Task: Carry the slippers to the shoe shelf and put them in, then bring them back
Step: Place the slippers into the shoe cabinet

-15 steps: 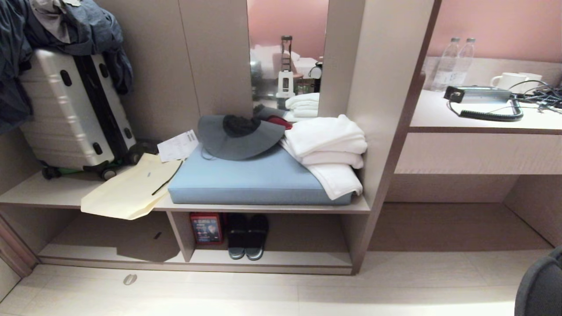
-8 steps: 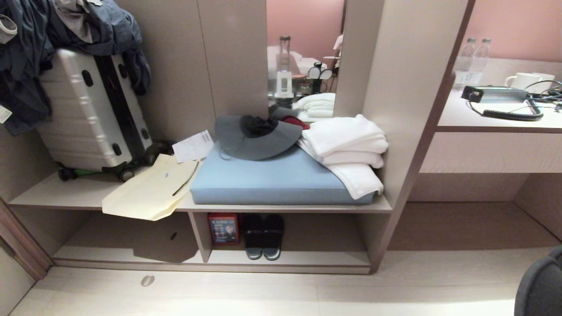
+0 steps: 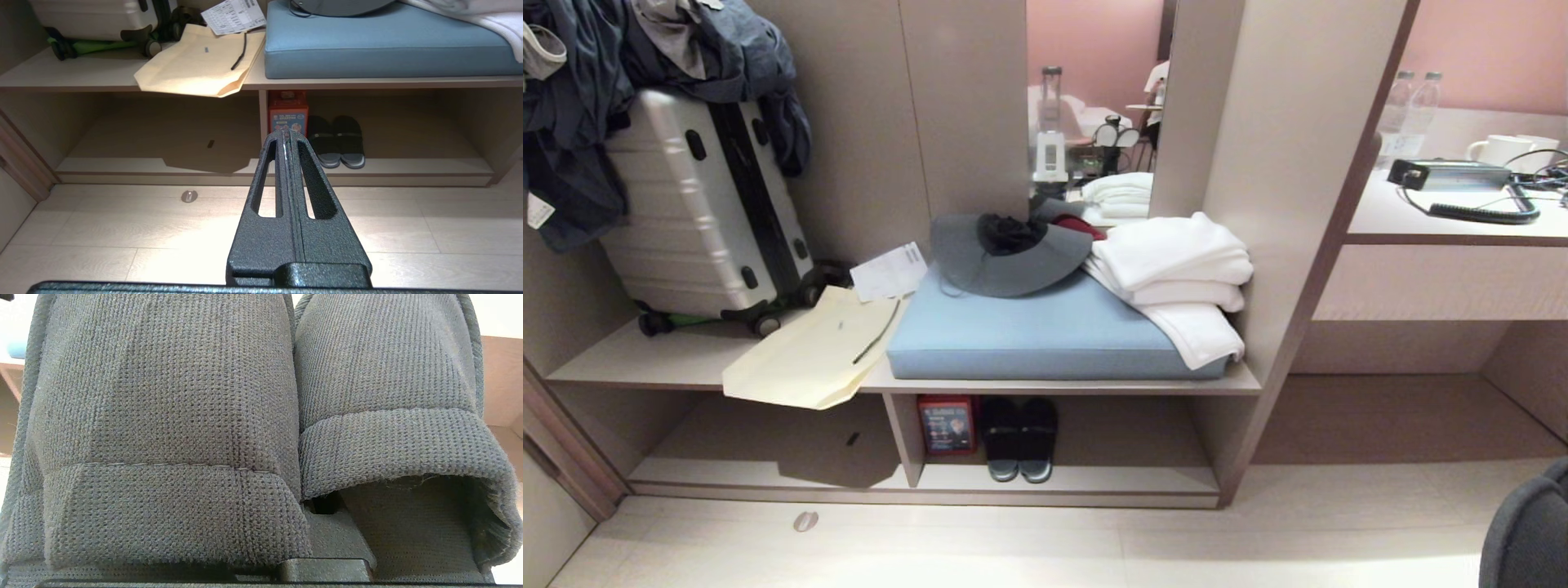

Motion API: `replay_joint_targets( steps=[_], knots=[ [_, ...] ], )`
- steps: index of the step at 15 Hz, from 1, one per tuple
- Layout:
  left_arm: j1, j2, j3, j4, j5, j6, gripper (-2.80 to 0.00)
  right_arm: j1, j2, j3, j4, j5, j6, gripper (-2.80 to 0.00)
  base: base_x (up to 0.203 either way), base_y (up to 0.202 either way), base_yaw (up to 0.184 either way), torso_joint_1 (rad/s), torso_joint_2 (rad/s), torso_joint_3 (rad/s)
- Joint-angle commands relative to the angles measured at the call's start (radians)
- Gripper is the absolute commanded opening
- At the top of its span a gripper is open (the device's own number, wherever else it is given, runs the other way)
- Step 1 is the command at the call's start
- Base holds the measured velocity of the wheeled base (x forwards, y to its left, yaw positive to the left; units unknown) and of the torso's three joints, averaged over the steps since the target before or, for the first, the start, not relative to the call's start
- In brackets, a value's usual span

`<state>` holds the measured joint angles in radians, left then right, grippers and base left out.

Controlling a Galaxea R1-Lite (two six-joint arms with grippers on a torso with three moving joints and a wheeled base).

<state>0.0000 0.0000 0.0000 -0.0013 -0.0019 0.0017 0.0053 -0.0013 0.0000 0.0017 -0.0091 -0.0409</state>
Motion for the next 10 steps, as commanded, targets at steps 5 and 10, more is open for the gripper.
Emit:
replay_joint_targets(
  steps=[5, 10],
  knots=[
    [0.000, 0.000, 0.000, 0.000, -0.001, 0.000, -2.80, 0.001, 0.001, 0.000, 0.000, 0.000, 0.001, -2.80, 0.000, 0.000, 0.000, 0.000, 0.00, 0.000],
    [0.000, 0.000, 0.000, 0.000, 0.000, -0.002, -2.80, 0.001, 0.001, 0.000, 0.000, 0.000, -0.001, -2.80, 0.000, 0.000, 0.000, 0.000, 0.00, 0.000]
  ],
)
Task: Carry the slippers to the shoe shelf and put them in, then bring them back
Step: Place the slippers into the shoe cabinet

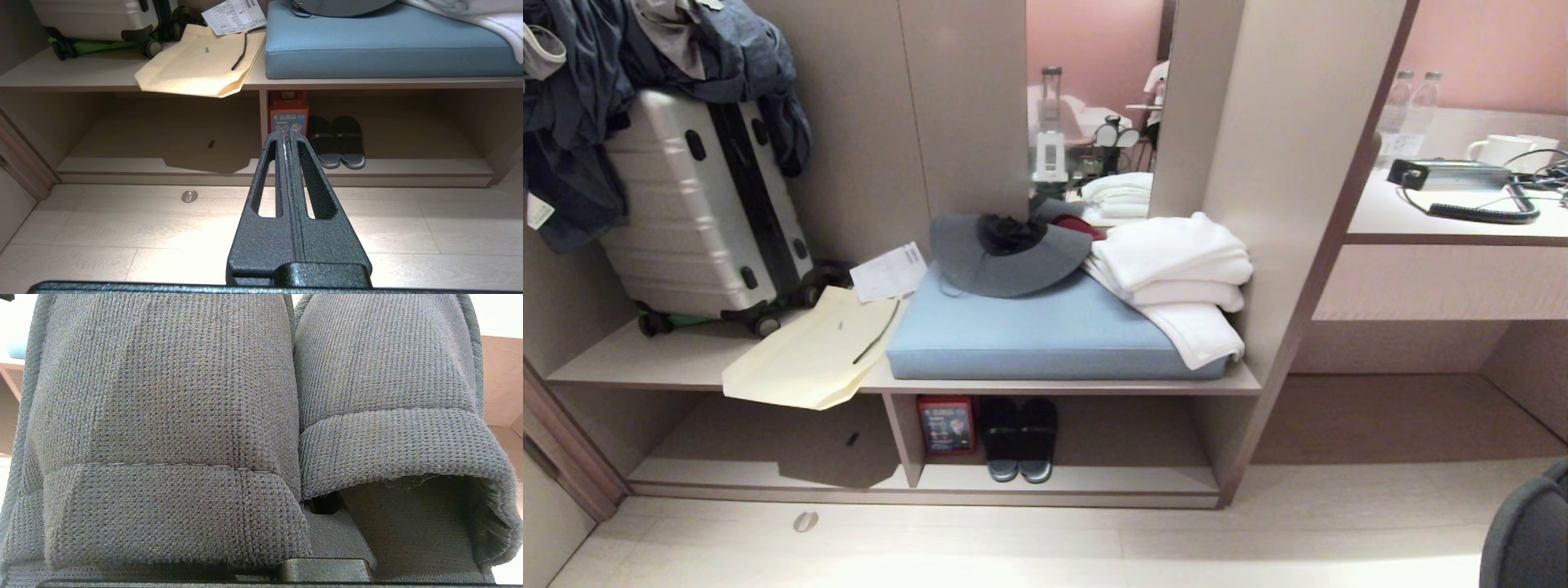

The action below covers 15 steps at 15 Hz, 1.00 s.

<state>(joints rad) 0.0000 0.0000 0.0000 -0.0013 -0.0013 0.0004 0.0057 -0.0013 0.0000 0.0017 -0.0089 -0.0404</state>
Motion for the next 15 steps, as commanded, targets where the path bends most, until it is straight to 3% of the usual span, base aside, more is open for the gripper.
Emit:
replay_joint_targets(
  steps=[1, 7, 15],
  knots=[
    [0.000, 0.000, 0.000, 0.000, 0.000, 0.000, -2.80, 0.000, 0.001, 0.000, 0.000, 0.000, -0.001, -2.80, 0.000, 0.000, 0.000, 0.000, 0.00, 0.000],
    [0.000, 0.000, -0.002, 0.004, 0.001, 0.004, -2.80, 0.000, 0.001, 0.000, 0.000, 0.001, -0.001, -2.80, 0.000, 0.000, 0.000, 0.001, 0.00, -0.017],
    [0.000, 0.000, -0.002, 0.004, 0.001, 0.003, -2.80, 0.000, 0.001, 0.000, 0.000, 0.000, -0.001, -2.80, 0.000, 0.000, 0.000, 0.001, 0.00, -0.186]
  ],
)
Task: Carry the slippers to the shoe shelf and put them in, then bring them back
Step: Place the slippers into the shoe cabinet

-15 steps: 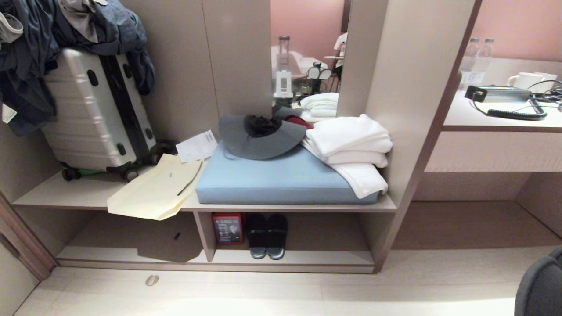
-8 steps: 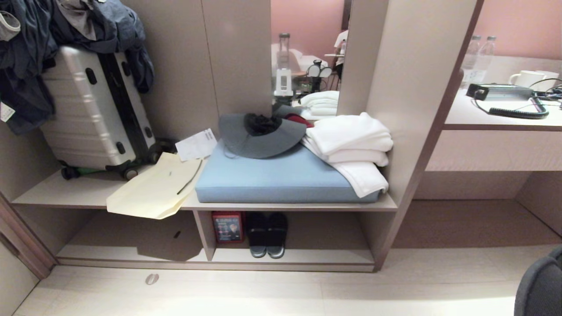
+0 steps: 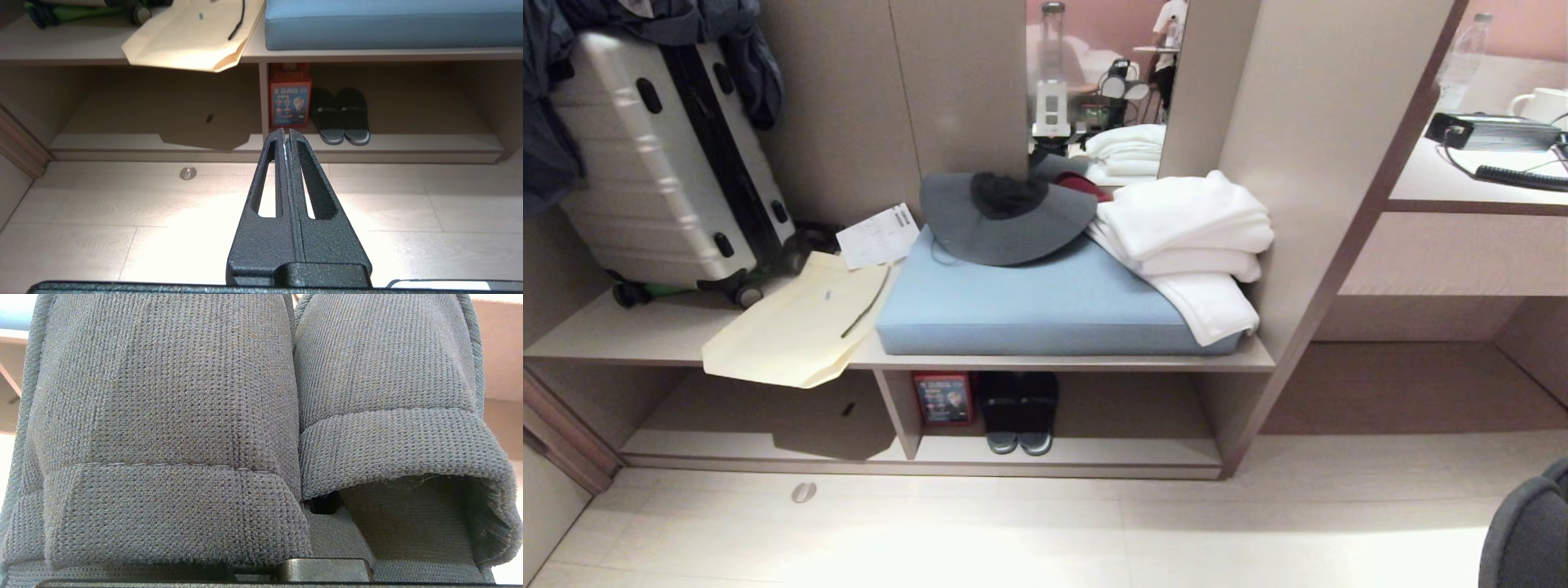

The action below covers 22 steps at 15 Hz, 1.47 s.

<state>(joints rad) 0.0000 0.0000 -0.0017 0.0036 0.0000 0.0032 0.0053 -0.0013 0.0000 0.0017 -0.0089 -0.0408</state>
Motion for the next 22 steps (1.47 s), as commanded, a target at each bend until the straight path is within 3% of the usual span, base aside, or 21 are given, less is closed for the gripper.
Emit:
replay_joint_targets(
  steps=[1, 22],
  knots=[
    [0.000, 0.000, 0.000, 0.001, 0.000, 0.001, -2.80, 0.001, 0.001, 0.000, 0.000, 0.000, -0.001, -2.80, 0.000, 0.000, 0.000, 0.002, 0.00, -0.200],
    [0.000, 0.000, -0.001, 0.006, 0.000, 0.000, -2.80, 0.001, 0.001, 0.000, 0.000, 0.001, -0.001, -2.80, 0.000, 0.000, 0.000, 0.003, 0.00, -0.198]
  ],
)
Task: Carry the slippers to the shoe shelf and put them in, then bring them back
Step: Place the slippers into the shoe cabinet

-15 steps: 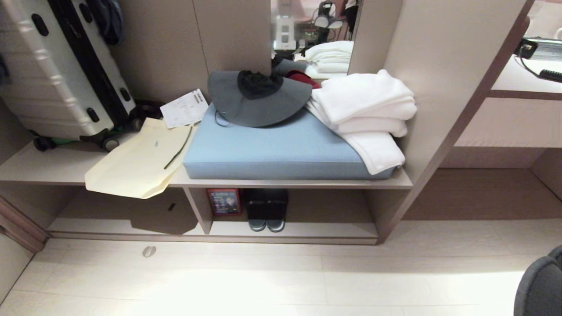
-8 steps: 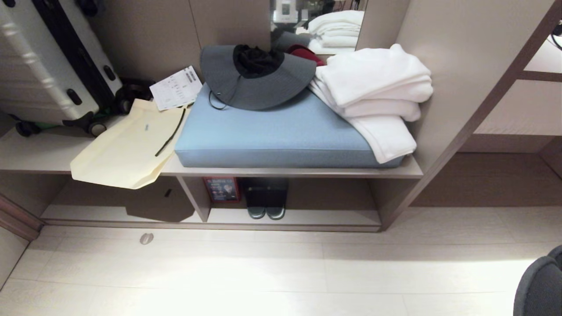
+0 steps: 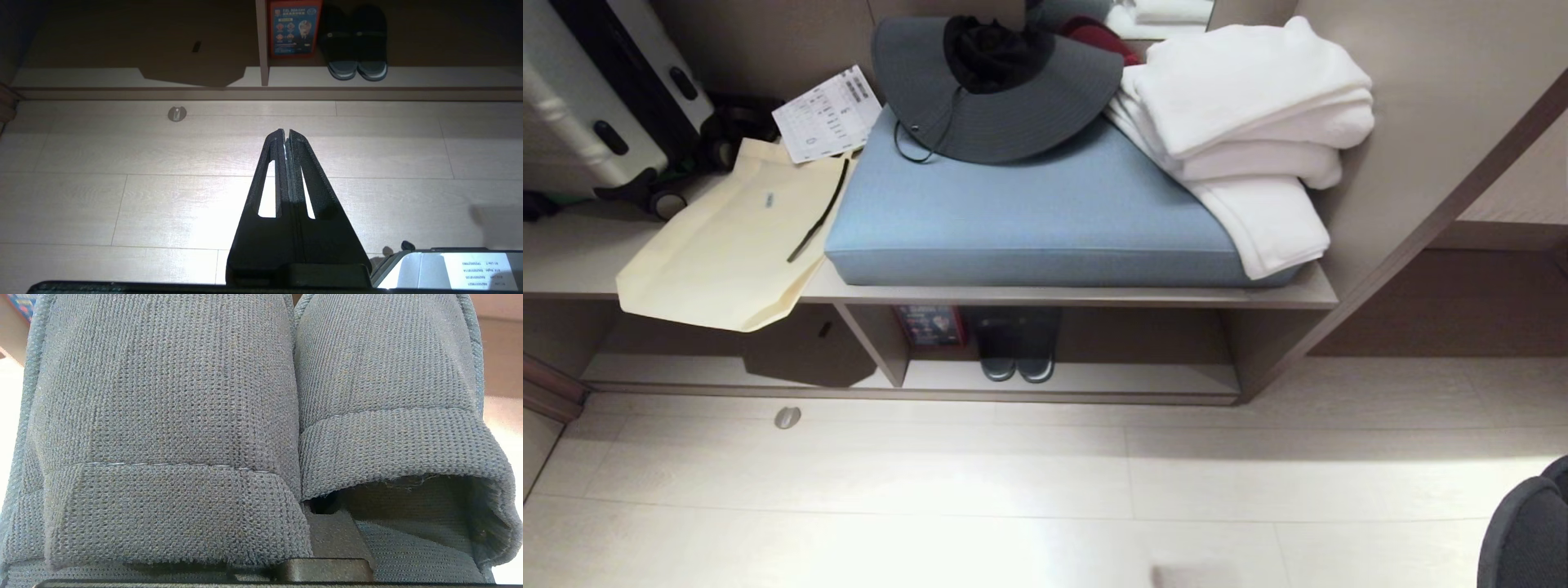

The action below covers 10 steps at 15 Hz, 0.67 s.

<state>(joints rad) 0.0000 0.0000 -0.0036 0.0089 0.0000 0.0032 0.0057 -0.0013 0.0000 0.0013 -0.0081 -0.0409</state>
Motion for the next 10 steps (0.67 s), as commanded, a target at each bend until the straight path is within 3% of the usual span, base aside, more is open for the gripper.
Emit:
replay_joint_targets(
  steps=[1, 10],
  knots=[
    [0.000, 0.000, 0.001, 0.000, 0.000, 0.000, -2.80, 0.000, 0.001, 0.000, 0.000, 0.000, -0.001, -2.80, 0.000, 0.000, 0.000, -0.001, 0.01, -0.198],
    [0.000, 0.001, 0.004, -0.008, 0.000, -0.002, -2.80, 0.000, 0.001, 0.000, 0.000, 0.000, -0.001, -2.80, 0.000, 0.000, 0.000, 0.000, 0.00, -0.198]
  ],
)
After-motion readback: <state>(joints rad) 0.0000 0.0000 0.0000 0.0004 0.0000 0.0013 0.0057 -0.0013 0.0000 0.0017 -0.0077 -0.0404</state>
